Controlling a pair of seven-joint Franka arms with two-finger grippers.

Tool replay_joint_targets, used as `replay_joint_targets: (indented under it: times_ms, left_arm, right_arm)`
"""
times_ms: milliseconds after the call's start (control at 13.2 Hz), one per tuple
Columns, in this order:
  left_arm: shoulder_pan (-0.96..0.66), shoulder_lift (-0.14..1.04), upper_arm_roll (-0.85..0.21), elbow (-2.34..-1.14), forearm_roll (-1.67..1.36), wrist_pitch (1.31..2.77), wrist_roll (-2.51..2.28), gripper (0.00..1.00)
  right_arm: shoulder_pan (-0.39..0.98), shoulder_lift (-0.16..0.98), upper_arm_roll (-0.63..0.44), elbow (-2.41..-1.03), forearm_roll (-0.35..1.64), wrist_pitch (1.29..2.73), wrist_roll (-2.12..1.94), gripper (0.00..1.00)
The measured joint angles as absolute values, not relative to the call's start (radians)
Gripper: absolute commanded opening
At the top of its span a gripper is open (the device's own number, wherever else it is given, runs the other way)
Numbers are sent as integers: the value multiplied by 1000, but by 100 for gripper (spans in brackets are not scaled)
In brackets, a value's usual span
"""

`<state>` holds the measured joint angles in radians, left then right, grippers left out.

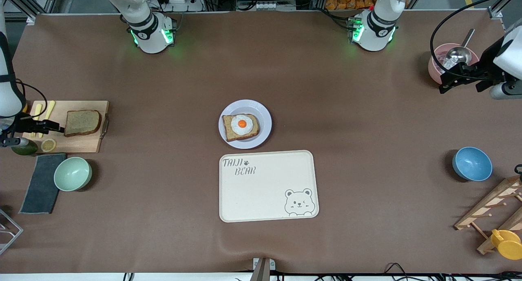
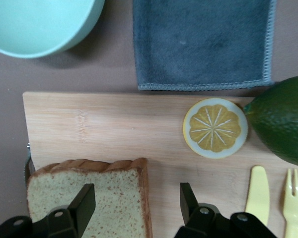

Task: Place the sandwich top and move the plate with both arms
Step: 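Move the right gripper toward the bread slice on the cutting board, then lower the right gripper and grasp the bread slice edge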

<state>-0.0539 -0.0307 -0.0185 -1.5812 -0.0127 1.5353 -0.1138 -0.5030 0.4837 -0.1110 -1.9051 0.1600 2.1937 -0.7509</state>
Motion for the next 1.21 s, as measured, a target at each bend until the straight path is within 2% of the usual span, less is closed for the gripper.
replay_joint_targets:
  times_ms: [152,303,758,909,1061,1212]
  left_arm:
    - [-54,-31,-19,-1581,-13,1535,-114,100]
    - [-54,-31,-18,-1581,-13,1535,-114,100]
    - [-54,-32,-18,-1580,-13,1534,-114,100]
    - [-54,-32,-18,-1580,-13,1534,-114,100]
    - [-54,-32,-18,-1580,-13,1533,-114,100]
    - [-54,-32,-18,-1580,-13,1533,-114,100]
  right_arm:
    - [-517,497,-111,-1911,175,2194,-792,72]
    - [-524,508,-111,-1918,177,2194,-816,63]
    - [-527,509,-110,-1944,177,2194,-824,58]
    - [-534,509,-110,-1952,177,2194,-843,49]
    - [-543,509,-111,-1956,177,2193,-855,32]
    - [-545,508,-110,-1958,180,2188,-857,22]
